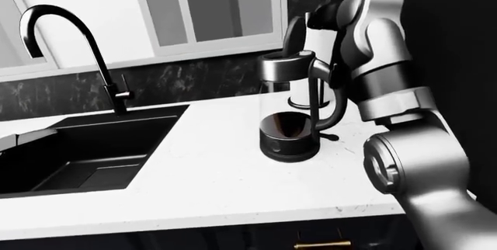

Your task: Close the lid of the electric kettle.

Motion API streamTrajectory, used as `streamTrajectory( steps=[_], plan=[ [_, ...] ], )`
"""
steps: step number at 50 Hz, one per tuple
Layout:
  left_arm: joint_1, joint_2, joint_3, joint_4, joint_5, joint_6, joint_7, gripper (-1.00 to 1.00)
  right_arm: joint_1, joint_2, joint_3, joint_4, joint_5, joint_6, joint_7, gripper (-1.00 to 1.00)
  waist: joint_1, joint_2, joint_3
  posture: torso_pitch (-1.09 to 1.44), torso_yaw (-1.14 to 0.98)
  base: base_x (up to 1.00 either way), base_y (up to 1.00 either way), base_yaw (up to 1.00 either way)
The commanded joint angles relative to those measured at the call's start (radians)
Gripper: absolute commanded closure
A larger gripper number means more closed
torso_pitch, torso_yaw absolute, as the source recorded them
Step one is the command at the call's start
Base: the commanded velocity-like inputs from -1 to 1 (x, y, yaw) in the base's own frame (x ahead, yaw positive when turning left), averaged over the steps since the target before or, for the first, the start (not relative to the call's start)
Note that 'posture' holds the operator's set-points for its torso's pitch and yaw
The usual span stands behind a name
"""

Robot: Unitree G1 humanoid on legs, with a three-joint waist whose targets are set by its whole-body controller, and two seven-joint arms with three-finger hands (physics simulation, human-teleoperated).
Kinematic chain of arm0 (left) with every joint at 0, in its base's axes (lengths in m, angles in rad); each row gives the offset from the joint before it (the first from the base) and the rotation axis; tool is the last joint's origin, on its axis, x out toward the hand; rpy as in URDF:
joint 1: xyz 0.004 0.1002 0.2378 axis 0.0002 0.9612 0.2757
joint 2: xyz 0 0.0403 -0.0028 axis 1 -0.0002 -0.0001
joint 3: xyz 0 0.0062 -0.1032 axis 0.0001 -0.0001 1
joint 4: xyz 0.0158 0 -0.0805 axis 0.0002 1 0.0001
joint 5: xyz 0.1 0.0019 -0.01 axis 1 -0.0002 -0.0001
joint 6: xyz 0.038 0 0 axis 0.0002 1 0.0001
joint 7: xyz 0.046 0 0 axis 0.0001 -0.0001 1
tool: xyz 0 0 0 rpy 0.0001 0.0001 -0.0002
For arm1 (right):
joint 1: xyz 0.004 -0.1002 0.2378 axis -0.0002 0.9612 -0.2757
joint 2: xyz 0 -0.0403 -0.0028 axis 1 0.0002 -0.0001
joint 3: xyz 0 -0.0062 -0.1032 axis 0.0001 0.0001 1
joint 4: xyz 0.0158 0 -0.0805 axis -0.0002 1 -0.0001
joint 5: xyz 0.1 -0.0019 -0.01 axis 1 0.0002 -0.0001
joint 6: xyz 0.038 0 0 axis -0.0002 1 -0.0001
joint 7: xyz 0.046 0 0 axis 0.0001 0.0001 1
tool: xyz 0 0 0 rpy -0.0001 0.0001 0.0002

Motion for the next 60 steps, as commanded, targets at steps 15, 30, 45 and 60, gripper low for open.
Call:
streamTrajectory(
  steps=[15,30,45,60],
  plan=[
    [-0.02,0.023,-0.001,-0.005,-0.003,-0.03,0.002,-1.0,-0.054,0.081,0.031,0.016,0.02,-0.001,-0.064,-0.96,-0.011,0.011,0.002,-0.68,0.0,0.0,0.0,0.0],
    [-0.021,0.032,0.008,-0.011,-0.022,-0.019,0.015,-1.0,-0.062,0.178,0.059,0.053,0.024,0.017,-0.106,-0.96,-0.027,0.022,-0.002,-0.68,0.0,0.0,0.0,0.0],
    [-0.02,0.031,0.006,-0.01,-0.023,-0.022,0.018,-1.0,-0.093,0.229,0.071,0.077,0.029,0.015,-0.119,-0.96,-0.03,0.023,-0.004,-0.68,0.0,0.0,0.0,0.0],
    [-0.018,0.033,0.012,-0.006,-0.024,-0.023,0.016,-1.0,-0.063,0.227,0.071,0.043,0.029,0.017,-0.115,-0.96,-0.002,0.004,-0.004,-0.68,0.0,0.0,0.0,0.0]
  ],
)
